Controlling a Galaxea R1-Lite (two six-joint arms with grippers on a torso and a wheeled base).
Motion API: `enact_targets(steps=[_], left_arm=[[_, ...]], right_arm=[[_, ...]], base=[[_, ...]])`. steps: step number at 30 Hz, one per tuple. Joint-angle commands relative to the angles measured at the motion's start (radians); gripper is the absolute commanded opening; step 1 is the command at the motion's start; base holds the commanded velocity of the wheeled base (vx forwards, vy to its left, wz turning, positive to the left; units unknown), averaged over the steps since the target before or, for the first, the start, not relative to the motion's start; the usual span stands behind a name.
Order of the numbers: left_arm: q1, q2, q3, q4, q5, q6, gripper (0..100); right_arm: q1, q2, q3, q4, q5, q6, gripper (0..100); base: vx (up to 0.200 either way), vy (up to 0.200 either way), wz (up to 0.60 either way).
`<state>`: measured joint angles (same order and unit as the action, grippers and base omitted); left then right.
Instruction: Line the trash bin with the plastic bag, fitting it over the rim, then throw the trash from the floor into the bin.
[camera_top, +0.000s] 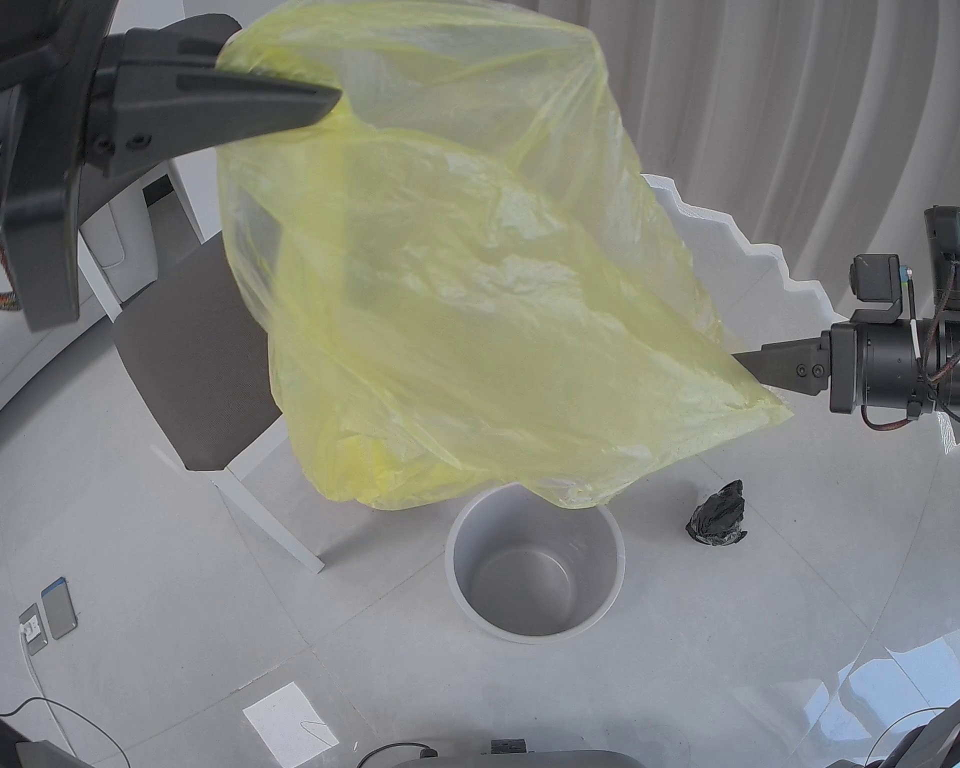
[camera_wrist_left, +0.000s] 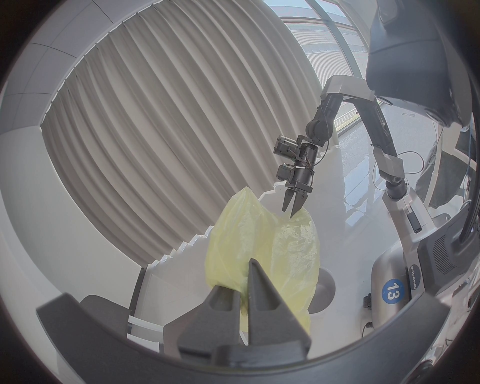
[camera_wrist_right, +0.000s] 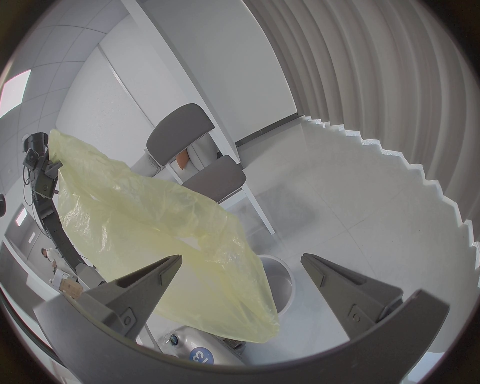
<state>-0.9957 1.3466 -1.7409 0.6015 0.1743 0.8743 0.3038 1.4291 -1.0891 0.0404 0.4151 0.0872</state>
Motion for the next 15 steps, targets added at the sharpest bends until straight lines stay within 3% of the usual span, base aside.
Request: enact_targets(steps=[1,10,11,15], left_arm=[[0.000,0.000,-0.002,0.000,0.001,0.000,0],[0.000,-0.004,-0.002,-0.002,0.001,0.000,0],[0.000,-0.006,-0.002,-0.002,-0.001,0.000,0],[0.000,-0.006,-0.002,-0.005,-0.001,0.000,0]], right_arm=[[-0.002,0.022,0.002,-0.002,0.001,0.000,100],[-0.011,0.074,0.003,-0.054,-0.001,0.000,100],[-0.011,0.076,0.005,-0.059,-0.001,0.002,0],[-0.011,0.079,0.006,-0.063,0.001,0.002,0]], base=[[0.000,0.000,0.00],[0.000,0.000,0.00],[0.000,0.000,0.00],[0.000,0.000,0.00]])
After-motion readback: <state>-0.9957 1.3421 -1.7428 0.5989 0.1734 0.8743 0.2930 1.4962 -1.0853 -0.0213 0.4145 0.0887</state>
